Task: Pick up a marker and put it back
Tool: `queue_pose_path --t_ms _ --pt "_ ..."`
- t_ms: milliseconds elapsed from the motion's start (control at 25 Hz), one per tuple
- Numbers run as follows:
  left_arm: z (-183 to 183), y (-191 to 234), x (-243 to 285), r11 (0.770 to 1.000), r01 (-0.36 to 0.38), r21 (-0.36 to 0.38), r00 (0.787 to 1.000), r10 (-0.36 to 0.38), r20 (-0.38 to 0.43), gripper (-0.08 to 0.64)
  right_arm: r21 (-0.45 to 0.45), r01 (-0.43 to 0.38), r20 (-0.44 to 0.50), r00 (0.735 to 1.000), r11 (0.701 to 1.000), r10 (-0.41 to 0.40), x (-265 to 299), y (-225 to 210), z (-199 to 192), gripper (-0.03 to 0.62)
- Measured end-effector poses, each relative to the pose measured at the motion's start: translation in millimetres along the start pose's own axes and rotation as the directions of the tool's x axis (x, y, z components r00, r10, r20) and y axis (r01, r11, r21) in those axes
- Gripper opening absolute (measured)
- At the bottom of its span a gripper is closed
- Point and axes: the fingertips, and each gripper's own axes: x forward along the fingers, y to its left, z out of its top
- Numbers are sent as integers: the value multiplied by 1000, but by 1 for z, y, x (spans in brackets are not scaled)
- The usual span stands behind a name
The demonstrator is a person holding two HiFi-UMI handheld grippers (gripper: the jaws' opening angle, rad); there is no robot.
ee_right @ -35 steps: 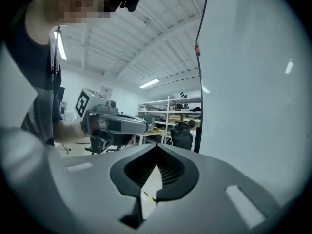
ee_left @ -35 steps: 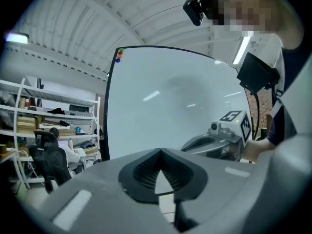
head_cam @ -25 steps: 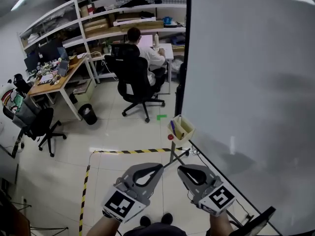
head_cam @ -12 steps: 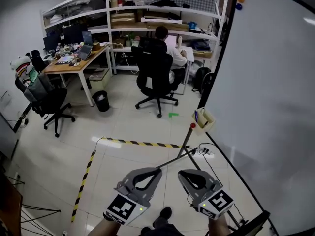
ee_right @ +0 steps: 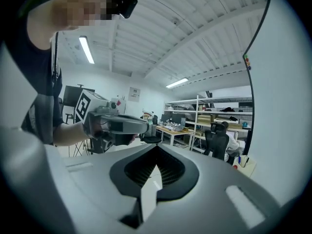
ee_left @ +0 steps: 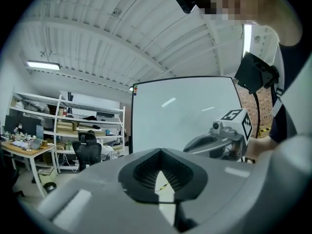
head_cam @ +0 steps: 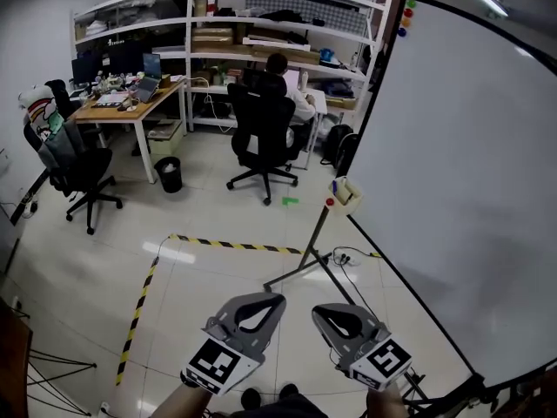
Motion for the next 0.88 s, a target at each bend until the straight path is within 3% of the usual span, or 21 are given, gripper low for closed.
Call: queue_pose_path --t_ms 240,440,640,720,880 --pt "6 -39 -18 1000 -12 -20 1000 12 16 0 3 3 -10 1000 1000 -3 -34 27 -4 0" --pt "14 -96 -24 998 -6 -57 999 8 35 0 1 -1 3 1000 1000 1 -85 47 -11 0" --pt "12 -164 -37 1000 -24 -2 1000 24 1 1 7 -26 -4 1000 1000 26 -147 70 -25 0" --pt "6 -197 -35 999 -35 -12 999 35 -14 1 15 -26 -1 1000 1000 26 -179 76 -38 0" --pt "8 -247 -19 1000 -21 11 999 21 -41 1 17 31 -25 999 999 -31 -222 74 -58 0"
